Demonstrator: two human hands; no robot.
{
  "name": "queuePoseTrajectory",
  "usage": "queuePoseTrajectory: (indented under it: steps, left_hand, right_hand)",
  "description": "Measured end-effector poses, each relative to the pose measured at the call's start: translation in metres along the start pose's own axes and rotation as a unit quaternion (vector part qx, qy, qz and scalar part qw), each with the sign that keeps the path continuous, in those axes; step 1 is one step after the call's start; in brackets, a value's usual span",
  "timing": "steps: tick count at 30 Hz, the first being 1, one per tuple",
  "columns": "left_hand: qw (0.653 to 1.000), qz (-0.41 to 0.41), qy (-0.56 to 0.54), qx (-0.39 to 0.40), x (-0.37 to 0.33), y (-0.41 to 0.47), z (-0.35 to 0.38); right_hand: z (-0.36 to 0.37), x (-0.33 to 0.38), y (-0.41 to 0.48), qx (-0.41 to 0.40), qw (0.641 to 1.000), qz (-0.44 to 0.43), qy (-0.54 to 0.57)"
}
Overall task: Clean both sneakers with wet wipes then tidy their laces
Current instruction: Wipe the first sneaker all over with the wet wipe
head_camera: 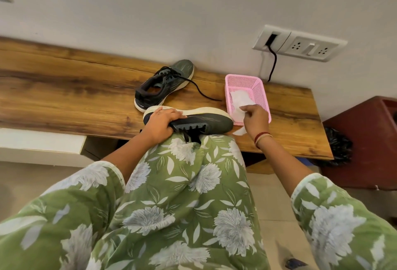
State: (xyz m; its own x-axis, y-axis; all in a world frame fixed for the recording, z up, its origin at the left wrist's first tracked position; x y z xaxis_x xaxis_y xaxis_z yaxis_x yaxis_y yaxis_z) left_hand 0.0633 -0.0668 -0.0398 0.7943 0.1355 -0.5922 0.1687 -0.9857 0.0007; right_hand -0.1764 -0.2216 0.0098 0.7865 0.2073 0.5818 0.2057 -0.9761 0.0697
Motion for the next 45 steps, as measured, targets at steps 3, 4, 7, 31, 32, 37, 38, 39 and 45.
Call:
queuePoseTrajectory:
  steps: [3,4,7,31,32,37,38,39,45]
  left_hand:
    - [1.000,-0.002,0.003,-0.001,0.000,0.000,0.000]
    - [1.000,-0.004,0.003,-0.002,0.001,0.000,0.000]
    - [1.000,-0.004,0.002,-0.009,0.000,-0.001,0.000]
    - [1.000,-0.007,0.011,-0.008,-0.004,-0.005,-0.003]
    - [1.000,-0.007,0.012,-0.010,-0.004,-0.005,-0.002]
    - [1.000,-0.009,0.009,-0.012,-0.004,-0.004,-0.002]
    - [1.000,-0.012,0.008,-0.013,-0.004,-0.004,-0.003]
    - [1.000,-0.013,0.007,-0.015,-0.004,-0.005,-0.004]
    - [1.000,-0.009,0.006,-0.022,-0.008,-0.005,-0.003]
  right_hand:
    - [0.011,0.035,0.007,0.058,0.997,-0.056,0.019]
    - [0.018,0.048,0.007,0.091,0.991,-0.095,0.008]
    - [0.039,0.060,0.000,0.144,0.963,-0.210,-0.086]
    - [0.019,-0.050,-0.059,0.087,0.994,-0.027,-0.065]
    - [0.009,-0.044,-0.056,0.034,0.999,0.011,-0.007]
    - [-0.004,0.022,-0.021,-0.014,0.997,-0.061,0.042]
    - [0.003,0.034,-0.018,0.013,0.996,-0.090,0.024]
    - [0.014,0.042,-0.016,0.044,0.992,-0.119,0.000]
    - [0.039,0.023,-0.027,0.080,0.978,-0.171,-0.084]
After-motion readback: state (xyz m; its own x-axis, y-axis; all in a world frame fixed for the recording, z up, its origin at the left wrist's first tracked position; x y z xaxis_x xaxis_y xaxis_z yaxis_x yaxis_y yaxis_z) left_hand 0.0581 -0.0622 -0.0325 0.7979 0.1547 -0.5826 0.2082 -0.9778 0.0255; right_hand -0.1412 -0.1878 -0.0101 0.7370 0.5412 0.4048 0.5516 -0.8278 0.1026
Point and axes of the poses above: each hand's wrist, its own y-axis towards the middle knuckle, its own z-axis out of the palm, x = y × z, the point moved 5 cm from there along y, towards the middle knuckle, and after that the axes turned 4 degrees about -x, right-handed, at the moved point
